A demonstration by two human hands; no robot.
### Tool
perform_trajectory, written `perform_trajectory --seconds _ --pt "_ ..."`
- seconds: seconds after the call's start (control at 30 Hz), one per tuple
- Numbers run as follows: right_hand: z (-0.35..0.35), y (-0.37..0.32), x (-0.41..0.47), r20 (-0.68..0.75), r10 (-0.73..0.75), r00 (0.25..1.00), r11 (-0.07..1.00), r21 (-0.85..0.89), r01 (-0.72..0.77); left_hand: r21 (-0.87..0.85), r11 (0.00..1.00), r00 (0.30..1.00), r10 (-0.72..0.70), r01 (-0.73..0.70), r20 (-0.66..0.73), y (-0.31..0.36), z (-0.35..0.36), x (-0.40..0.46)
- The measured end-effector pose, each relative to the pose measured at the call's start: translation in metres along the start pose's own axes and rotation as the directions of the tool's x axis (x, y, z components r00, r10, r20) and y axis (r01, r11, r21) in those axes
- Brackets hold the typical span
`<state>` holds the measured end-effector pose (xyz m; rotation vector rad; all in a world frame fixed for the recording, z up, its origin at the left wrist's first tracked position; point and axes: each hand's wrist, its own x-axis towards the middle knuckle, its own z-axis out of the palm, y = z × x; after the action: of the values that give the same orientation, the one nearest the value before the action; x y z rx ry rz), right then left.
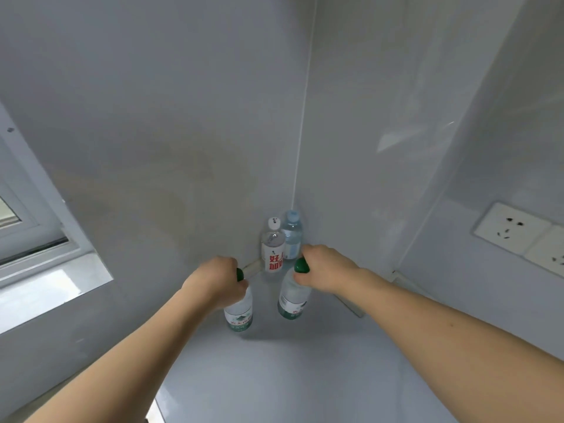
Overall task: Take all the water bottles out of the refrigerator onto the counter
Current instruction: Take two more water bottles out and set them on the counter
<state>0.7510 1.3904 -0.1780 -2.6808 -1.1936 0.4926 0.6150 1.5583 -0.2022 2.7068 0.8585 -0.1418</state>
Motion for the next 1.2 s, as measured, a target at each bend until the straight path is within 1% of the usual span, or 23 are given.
perform_trajectory --seconds 0.07,0.17,0.33,0.47,0.6,0.77,1.2 --pt "0.010 -0.010 0.021 0.015 -0.012 1.000 1.000 0.016 0.012 -0.009 1.000 1.000 -0.016 0.016 -0.004 -0.013 0.005 0.008" --pt "0.025 -0.024 0.050 0.042 -0.022 0.999 0.998 0.055 0.020 -0.049 0.999 0.999 -0.005 0.003 -0.042 -0.028 0.013 0.021" --pt "0.035 -0.041 0.084 0.012 -0.042 0.999 0.989 0.145 0.040 -0.128 0.991 0.996 0.028 -0.038 -0.081 -0.039 0.019 0.032" --pt "0.033 -0.045 0.103 0.001 -0.042 0.999 0.989 0.140 0.041 -0.156 0.986 0.992 0.035 -0.055 -0.123 -0.044 0.021 0.042" --pt "0.034 -0.046 0.115 -0.026 -0.024 0.999 0.985 0.170 0.028 -0.185 0.980 0.990 0.054 -0.077 -0.129 -0.043 0.020 0.050" --pt "0.033 -0.049 0.125 -0.060 -0.033 0.998 0.988 0.150 0.042 -0.221 0.971 0.986 0.062 -0.095 -0.152 -0.043 0.018 0.062" --pt "0.038 -0.051 0.142 -0.079 -0.054 0.995 0.987 0.146 0.066 -0.207 0.973 0.989 0.076 -0.102 -0.129 -0.033 0.013 0.073"
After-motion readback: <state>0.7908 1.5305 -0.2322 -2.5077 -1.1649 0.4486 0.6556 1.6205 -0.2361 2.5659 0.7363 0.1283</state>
